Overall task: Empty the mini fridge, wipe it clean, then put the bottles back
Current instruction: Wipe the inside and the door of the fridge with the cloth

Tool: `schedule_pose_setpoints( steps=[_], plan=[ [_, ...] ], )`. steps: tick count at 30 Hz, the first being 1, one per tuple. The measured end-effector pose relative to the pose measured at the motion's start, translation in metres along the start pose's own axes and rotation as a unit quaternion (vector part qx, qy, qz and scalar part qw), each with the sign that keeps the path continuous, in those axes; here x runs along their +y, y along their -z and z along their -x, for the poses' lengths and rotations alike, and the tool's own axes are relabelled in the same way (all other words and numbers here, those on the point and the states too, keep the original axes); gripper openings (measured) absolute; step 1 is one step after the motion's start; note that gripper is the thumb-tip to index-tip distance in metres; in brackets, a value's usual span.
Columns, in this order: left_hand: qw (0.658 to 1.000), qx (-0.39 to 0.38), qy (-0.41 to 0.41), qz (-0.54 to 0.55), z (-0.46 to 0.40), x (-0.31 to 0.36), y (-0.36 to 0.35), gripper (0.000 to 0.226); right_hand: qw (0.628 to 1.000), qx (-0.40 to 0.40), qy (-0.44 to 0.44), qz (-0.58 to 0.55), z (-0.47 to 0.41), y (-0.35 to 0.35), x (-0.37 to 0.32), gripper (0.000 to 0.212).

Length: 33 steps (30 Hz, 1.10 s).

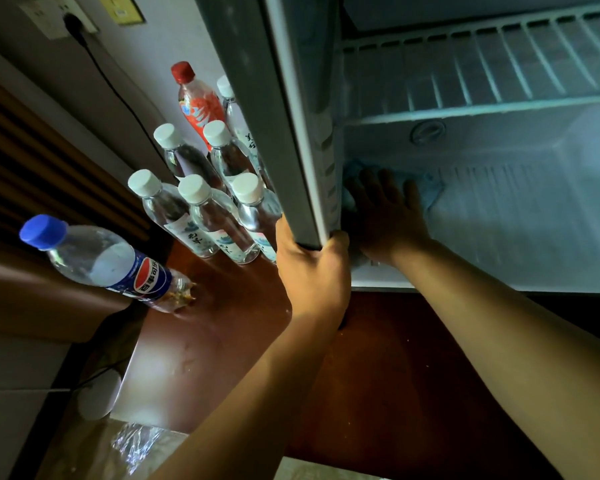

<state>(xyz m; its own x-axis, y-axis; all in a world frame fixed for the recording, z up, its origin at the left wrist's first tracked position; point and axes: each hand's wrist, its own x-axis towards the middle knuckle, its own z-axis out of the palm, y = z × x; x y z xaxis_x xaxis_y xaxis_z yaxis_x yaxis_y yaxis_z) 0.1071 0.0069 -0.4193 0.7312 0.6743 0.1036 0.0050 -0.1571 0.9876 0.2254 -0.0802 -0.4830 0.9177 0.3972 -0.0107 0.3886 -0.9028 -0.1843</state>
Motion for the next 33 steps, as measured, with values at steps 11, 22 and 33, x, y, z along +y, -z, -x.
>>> schedule_pose_setpoints(
  steps=[11,22,33],
  plan=[
    [1.000,0.007,0.006,-0.007,-0.003,0.001,0.000,0.031,0.999,0.020,0.034,0.009,-0.029,-0.008,0.019,0.066],
    [1.000,0.022,0.016,0.006,-0.001,0.005,-0.003,0.027,0.998,0.056,0.042,0.000,0.033,-0.003,0.019,0.061],
    [1.000,0.010,0.024,0.015,0.002,0.003,-0.001,0.021,0.998,0.057,0.038,0.003,0.035,-0.006,0.021,0.062]
  ],
)
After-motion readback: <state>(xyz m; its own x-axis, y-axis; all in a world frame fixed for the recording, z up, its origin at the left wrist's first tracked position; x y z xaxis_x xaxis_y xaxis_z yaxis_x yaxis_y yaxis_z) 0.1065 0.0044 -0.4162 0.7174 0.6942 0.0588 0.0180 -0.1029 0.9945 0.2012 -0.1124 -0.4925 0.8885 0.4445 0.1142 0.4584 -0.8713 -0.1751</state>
